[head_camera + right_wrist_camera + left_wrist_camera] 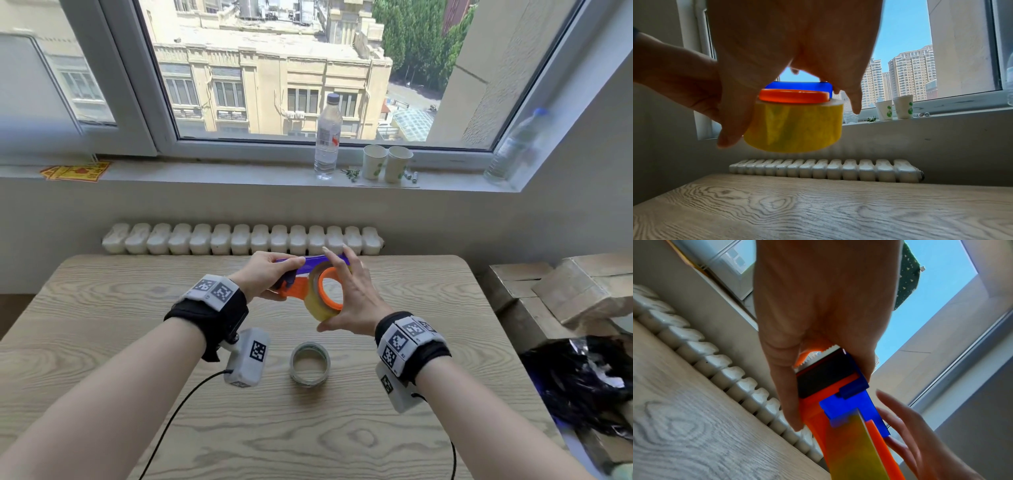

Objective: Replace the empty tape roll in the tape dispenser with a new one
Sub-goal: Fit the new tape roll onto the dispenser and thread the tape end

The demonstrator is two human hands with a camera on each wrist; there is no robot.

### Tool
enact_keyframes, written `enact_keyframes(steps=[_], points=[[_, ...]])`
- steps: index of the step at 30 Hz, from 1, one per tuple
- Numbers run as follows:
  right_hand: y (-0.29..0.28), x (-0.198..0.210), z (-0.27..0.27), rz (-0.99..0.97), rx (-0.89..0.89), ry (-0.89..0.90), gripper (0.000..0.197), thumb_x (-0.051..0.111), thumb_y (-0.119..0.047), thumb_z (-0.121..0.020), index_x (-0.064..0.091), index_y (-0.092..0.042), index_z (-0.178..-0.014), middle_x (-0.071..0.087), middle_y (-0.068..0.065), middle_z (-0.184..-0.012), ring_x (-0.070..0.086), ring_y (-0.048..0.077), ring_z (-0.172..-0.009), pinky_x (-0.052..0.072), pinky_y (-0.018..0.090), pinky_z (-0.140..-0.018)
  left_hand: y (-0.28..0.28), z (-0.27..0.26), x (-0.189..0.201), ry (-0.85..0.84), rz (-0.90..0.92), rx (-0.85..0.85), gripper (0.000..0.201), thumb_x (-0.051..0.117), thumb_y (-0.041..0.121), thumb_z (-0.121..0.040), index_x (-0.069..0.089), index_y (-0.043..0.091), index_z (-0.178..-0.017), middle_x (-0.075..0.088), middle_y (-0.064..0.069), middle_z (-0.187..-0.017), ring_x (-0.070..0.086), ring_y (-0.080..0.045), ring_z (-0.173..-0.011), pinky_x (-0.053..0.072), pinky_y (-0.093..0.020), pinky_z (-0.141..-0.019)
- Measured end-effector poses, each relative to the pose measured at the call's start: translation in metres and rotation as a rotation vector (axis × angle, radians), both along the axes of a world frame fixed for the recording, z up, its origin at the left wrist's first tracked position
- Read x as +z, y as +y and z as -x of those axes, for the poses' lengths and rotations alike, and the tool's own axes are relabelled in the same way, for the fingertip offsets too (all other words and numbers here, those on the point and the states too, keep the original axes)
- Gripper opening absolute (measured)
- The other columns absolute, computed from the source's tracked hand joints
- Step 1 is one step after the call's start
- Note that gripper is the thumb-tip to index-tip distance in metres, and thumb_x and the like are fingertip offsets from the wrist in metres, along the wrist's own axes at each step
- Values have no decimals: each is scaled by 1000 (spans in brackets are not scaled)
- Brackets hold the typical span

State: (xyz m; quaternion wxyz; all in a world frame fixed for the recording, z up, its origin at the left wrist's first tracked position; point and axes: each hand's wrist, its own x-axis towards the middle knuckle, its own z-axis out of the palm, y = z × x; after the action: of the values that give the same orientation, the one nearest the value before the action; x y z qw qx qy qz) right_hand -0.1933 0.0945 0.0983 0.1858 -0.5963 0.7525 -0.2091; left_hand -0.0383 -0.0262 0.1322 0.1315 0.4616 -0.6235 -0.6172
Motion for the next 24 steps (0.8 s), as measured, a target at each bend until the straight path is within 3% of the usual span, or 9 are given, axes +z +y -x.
enact_keyframes(steps=[3,7,11,15,17,20,24], points=[[-1,2,-1,-20,3,-9,125,89,-32,-50,7,-45,-144,3,5,-154,10,30,-141,30,49,-112,-2,0,4,-39,29,-35,32,64,40,-84,70,20,-109,64,-10,-90,64,-20,-76,60,-39,-74],[-2,-1,-4,-1,-37,-31,121,86,-31,-51,9,-44,-143,13,7,-148,23,31,-133,39,45,-104,-4,1,6,-56,59,-49,33,65,41,-83,70,20,-108,64,-6,-85,63,-18,-76,60,-39,-77],[-2,-2,-6,25,-62,-95,120,86,-33,-50,11,-42,-143,18,5,-144,27,29,-131,40,44,-104,-6,1,6,-31,48,-47,34,67,41,-82,70,17,-106,65,-4,-84,64,-16,-71,60,-38,-76],[-3,-5,-7,79,-175,-278,120,87,-36,-48,17,-35,-145,27,4,-134,35,23,-128,38,40,-109,-7,-2,9,121,-105,66,50,55,51,-86,64,9,-109,68,-14,-95,69,-25,-82,58,-43,-84],[-5,-4,-7,97,-254,-415,120,89,-35,-48,20,-31,-146,30,4,-131,39,20,-125,38,38,-109,-6,-5,11,216,-240,115,55,49,57,-87,59,10,-112,68,-21,-99,68,-32,-90,59,-42,-80],[-7,0,-8,102,-334,-557,117,90,-36,-49,23,-29,-145,34,3,-130,43,17,-121,41,37,-107,-1,-9,4,187,-309,79,52,49,48,-91,53,5,-119,65,-24,-104,67,-31,-91,59,-39,-78],[-12,2,-12,134,-362,-702,114,89,-47,-41,31,-34,-138,51,4,-130,54,18,-117,49,43,-100,10,-11,-9,137,-303,-62,44,57,37,-90,62,3,-116,67,-21,-114,65,-28,-101,52,-46,-95]])
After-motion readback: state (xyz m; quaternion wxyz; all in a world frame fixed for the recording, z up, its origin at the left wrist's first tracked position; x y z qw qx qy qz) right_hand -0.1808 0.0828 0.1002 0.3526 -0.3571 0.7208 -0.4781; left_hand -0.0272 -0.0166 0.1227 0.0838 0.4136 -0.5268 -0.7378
